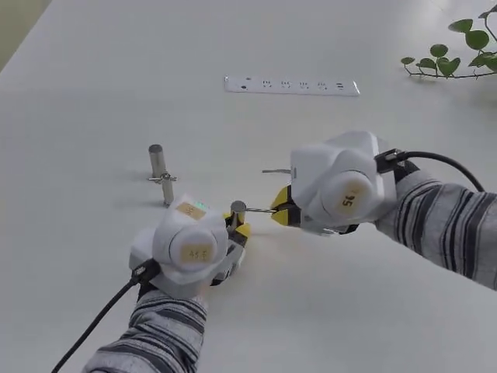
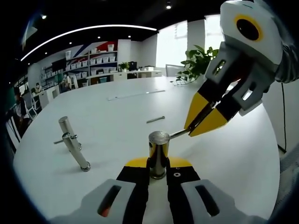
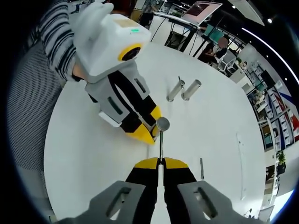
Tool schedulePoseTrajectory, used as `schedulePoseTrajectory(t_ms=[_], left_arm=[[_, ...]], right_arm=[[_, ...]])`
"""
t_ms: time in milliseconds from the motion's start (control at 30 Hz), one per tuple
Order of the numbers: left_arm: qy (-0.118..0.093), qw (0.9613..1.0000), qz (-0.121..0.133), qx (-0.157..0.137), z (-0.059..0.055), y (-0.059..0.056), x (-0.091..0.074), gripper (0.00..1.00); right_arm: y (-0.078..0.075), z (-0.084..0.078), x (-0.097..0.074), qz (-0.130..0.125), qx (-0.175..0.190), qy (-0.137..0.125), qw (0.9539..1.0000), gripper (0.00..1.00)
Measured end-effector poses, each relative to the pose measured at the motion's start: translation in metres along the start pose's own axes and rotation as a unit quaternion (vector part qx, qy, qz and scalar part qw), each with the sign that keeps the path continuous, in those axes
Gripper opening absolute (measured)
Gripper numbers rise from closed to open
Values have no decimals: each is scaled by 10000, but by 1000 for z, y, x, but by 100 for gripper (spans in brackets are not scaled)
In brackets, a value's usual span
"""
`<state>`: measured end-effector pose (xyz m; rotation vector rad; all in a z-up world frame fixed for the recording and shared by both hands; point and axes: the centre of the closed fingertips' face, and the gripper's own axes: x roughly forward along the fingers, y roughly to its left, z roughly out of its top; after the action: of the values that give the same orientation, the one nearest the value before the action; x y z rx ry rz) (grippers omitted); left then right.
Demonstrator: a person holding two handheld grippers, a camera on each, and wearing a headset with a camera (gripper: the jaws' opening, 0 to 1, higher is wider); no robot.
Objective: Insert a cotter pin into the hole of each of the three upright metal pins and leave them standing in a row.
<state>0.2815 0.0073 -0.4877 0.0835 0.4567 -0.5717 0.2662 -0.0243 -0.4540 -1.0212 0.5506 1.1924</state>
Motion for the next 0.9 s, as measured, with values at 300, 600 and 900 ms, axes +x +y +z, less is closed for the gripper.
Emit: schedulePoseTrajectory(t_ms=[300, 600, 900], left_arm=[[-7, 10000, 33, -23, -1, 0, 1, 10], [16, 9999, 91, -73, -3, 0, 2, 10], [39, 9999, 119, -101, -4, 0, 3, 10]], right_arm=[[1, 6, 0, -16, -136, -8, 9999, 0], [0, 11, 6, -59, -259, -7, 9996, 0], [-1, 18, 11, -95, -286, -93, 9995, 0]])
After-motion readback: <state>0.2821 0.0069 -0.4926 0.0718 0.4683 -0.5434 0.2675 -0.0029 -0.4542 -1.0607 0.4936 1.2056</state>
